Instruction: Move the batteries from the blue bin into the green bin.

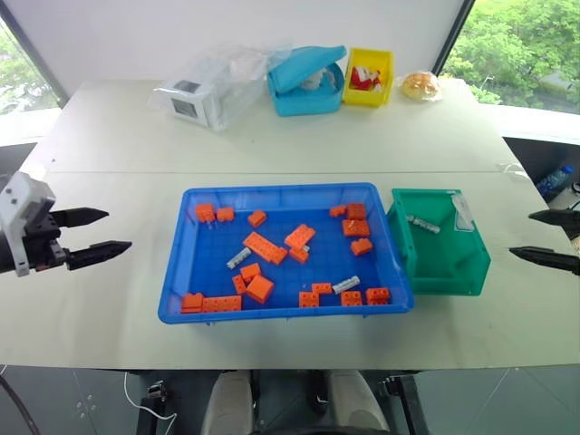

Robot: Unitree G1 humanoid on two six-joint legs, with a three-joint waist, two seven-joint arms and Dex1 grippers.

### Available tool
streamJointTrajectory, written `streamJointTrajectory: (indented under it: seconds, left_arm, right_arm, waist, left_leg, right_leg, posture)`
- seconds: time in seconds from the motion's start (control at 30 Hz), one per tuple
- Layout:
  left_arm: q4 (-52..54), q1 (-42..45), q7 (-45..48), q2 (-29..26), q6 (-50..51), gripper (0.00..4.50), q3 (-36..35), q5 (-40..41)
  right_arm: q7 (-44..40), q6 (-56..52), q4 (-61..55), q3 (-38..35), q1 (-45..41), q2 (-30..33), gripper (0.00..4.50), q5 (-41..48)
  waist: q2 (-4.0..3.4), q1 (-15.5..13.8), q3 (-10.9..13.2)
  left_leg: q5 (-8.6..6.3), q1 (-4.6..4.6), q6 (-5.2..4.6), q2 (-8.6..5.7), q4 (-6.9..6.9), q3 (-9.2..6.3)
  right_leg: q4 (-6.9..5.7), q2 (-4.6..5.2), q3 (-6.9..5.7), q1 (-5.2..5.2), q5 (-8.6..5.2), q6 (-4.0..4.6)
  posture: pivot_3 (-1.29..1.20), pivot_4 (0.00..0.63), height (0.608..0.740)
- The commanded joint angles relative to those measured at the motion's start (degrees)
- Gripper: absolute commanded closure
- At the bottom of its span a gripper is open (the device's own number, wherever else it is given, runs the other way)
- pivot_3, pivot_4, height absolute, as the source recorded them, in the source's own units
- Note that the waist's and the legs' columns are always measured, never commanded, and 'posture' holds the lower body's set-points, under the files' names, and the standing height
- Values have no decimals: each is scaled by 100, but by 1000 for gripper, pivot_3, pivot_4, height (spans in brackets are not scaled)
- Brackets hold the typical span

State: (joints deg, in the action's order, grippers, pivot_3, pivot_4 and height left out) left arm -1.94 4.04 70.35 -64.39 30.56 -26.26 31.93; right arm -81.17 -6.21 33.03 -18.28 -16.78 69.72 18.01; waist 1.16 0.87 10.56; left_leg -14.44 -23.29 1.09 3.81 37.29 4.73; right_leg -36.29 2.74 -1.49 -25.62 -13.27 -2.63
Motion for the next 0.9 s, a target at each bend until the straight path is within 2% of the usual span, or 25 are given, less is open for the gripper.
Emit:
streamJointTrajectory:
  seconds: [0.03,0.63,0.77,0.9]
  left_arm:
    - [226,-74,13,-58,44,0,-301,75]
    - [251,94,54,-73,248,0,-198,172]
    - [458,44,51,-67,373,0,-266,250]
    - [823,-101,123,-65,512,0,-369,365]
  right_arm:
    - [27,70,56,-54,-217,105,26,-8]
    - [78,137,85,-59,-222,71,26,-79]
    - [-15,267,241,156,-556,123,26,-201]
    - [-219,282,253,581,-1375,60,26,-308]
  waist:
    - [0,-1,0]
    - [-3,-3,0]
    - [-3,19,0]
    - [-16,40,7]
  left_leg:
    - [0,0,0,0,0,0]
    - [1,1,0,-1,6,4]
    - [1,4,1,-1,7,5]
    - [2,7,1,0,10,10]
  right_leg:
    - [0,0,0,0,0,0]
    - [-3,-2,3,1,2,-2]
    - [-5,-4,6,3,3,-2]
    - [-8,-4,11,3,5,0]
  posture:
    - [0,150,736]
    - [0,150,736]
    - [0,150,736]
    - [0,150,736]
